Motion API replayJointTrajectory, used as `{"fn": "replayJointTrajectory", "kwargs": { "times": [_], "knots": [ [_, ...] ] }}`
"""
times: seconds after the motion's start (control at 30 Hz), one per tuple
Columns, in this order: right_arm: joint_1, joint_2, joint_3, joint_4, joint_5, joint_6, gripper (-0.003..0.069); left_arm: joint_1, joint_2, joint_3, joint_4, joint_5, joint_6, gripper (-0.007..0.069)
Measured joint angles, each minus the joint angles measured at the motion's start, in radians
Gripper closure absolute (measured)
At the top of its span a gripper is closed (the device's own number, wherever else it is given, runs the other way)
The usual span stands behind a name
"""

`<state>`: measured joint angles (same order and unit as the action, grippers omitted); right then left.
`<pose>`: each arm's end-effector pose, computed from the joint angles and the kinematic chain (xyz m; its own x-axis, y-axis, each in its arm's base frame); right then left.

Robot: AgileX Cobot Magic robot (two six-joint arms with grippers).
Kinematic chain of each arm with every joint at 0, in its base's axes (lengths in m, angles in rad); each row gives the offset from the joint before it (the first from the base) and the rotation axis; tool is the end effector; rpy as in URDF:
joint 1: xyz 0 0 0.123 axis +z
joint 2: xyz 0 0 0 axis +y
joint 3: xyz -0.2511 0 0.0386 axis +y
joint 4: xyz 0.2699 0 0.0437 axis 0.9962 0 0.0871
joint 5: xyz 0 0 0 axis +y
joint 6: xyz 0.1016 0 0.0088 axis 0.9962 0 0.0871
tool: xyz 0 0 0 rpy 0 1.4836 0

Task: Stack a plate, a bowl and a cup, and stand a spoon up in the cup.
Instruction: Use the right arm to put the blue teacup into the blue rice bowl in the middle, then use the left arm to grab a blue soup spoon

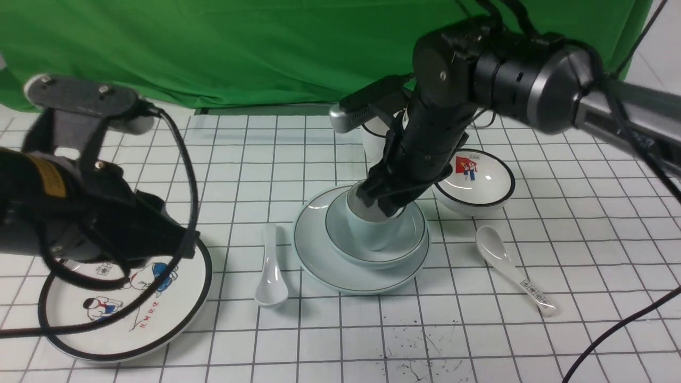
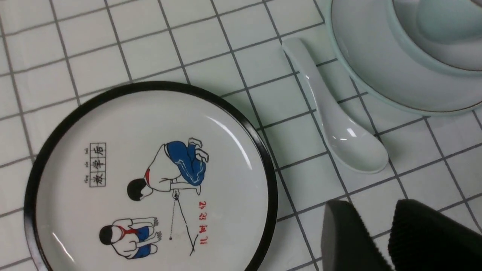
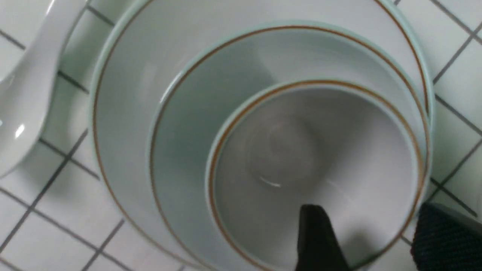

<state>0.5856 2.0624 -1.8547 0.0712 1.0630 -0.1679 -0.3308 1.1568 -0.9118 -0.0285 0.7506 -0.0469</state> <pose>0.3833 0.2618 0.2190 -0.6886 -0.6158 -0.3830 -0.6686 0.7435 0.0067 0.2542 -0.0894 0.2649 -0.7667 0.1917 -0.6127 0.2848 0.9569 -0.0569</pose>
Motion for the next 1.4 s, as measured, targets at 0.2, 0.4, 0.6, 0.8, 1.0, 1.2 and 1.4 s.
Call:
{"fn": "replayJointTrajectory", "kwargs": {
  "times": [0.2,0.4,0.6,0.8,1.0,1.2,1.4],
  "knots": [
    [0.000,-0.172,-0.024,-0.008,0.129,-0.055,0.0274,0.000,0.192,-0.079,-0.004,-0.003,0.000,0.0176],
    [0.000,-0.449,0.091,-0.010,0.142,-0.063,0.0274,0.000,0.438,-0.264,-0.025,-0.013,0.005,0.0055],
    [0.000,-0.655,0.255,-0.012,0.145,-0.063,0.0274,0.000,0.625,-0.385,-0.025,-0.014,-0.002,0.0074],
    [0.000,-0.774,0.367,-0.014,0.132,-0.062,0.0274,0.000,0.745,-0.431,-0.034,-0.014,-0.028,0.0124],
    [0.000,-0.795,0.409,-0.017,0.121,-0.060,0.0274,0.000,0.802,-0.438,-0.047,-0.039,-0.054,0.0186],
    [0.000,-0.795,0.409,-0.020,0.116,-0.062,0.0274,0.000,0.837,-0.440,-0.045,-0.043,-0.061,0.0251],
    [0.000,-0.795,0.409,-0.022,0.115,-0.063,0.0274,0.002,0.845,-0.447,-0.045,-0.046,-0.063,0.0398]
  ]
}}
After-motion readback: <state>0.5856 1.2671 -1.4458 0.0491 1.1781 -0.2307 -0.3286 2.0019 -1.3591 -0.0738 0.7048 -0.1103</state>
